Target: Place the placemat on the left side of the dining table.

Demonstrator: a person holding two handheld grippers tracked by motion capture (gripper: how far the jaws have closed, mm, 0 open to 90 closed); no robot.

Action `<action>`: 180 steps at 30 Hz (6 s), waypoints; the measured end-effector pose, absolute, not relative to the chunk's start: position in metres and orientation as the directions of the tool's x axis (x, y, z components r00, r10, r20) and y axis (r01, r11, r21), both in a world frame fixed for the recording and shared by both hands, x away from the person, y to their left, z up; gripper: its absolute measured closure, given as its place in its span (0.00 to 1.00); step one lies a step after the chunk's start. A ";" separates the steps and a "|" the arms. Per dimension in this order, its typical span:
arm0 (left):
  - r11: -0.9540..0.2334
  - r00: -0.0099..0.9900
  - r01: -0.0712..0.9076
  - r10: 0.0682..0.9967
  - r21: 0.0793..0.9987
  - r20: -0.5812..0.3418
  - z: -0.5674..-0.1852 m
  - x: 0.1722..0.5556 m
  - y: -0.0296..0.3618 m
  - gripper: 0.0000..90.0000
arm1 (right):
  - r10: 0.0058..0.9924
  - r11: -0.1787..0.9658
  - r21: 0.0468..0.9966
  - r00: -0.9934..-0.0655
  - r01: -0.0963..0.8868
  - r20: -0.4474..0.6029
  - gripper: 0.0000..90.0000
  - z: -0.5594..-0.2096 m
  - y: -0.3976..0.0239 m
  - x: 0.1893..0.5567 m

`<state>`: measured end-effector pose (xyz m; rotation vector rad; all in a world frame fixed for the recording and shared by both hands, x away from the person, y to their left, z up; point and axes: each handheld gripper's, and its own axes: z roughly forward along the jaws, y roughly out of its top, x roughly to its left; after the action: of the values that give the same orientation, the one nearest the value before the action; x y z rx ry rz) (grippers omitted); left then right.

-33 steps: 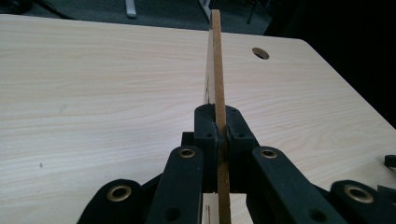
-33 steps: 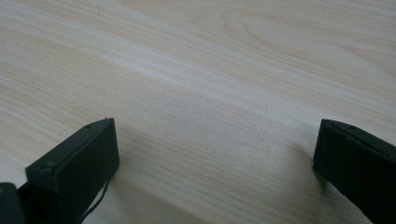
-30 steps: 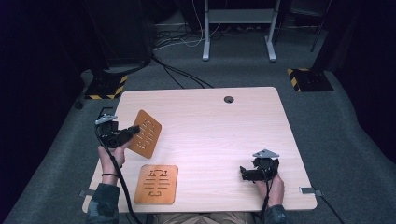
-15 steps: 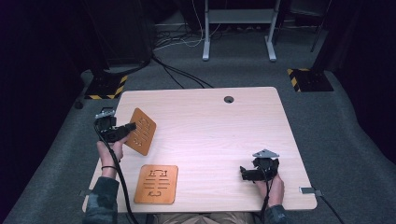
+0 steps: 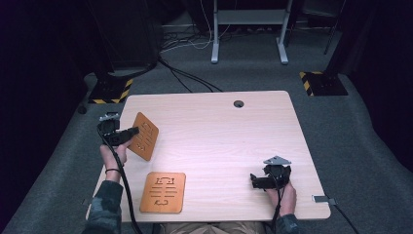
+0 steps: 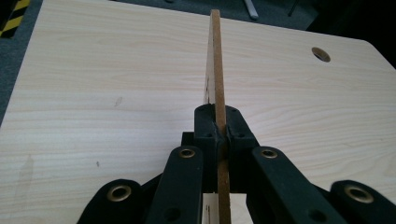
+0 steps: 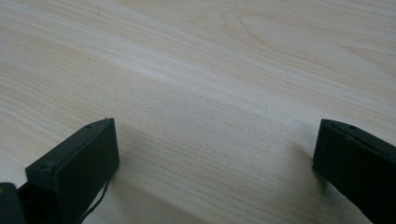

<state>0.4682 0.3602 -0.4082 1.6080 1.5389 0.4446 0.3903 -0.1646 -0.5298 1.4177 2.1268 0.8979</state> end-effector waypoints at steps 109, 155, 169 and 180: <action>0.085 0.050 0.753 0.982 0.652 -0.184 -0.475 0.511 0.413 0.50 | 0.924 0.267 0.717 -0.383 0.644 0.000 0.00 -0.530 -0.165 0.390; 0.106 0.029 0.789 0.978 0.605 -0.208 -0.495 0.520 0.412 0.41 | 0.924 0.267 0.717 -0.382 0.644 0.000 0.00 -0.530 -0.164 0.390; 0.106 0.001 0.804 0.984 0.585 -0.180 -0.500 0.522 0.410 0.29 | 0.925 0.266 0.716 -0.381 0.645 0.000 0.00 -0.530 -0.164 0.390; 0.124 0.008 0.790 0.977 0.600 -0.213 -0.494 0.515 0.412 0.14 | 0.924 0.265 0.715 -0.381 0.647 0.003 0.00 -0.530 -0.165 0.390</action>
<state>0.5149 0.4116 -0.4941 1.7072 1.8233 0.4127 0.3904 -0.1648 -0.5296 1.4234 2.1243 0.8956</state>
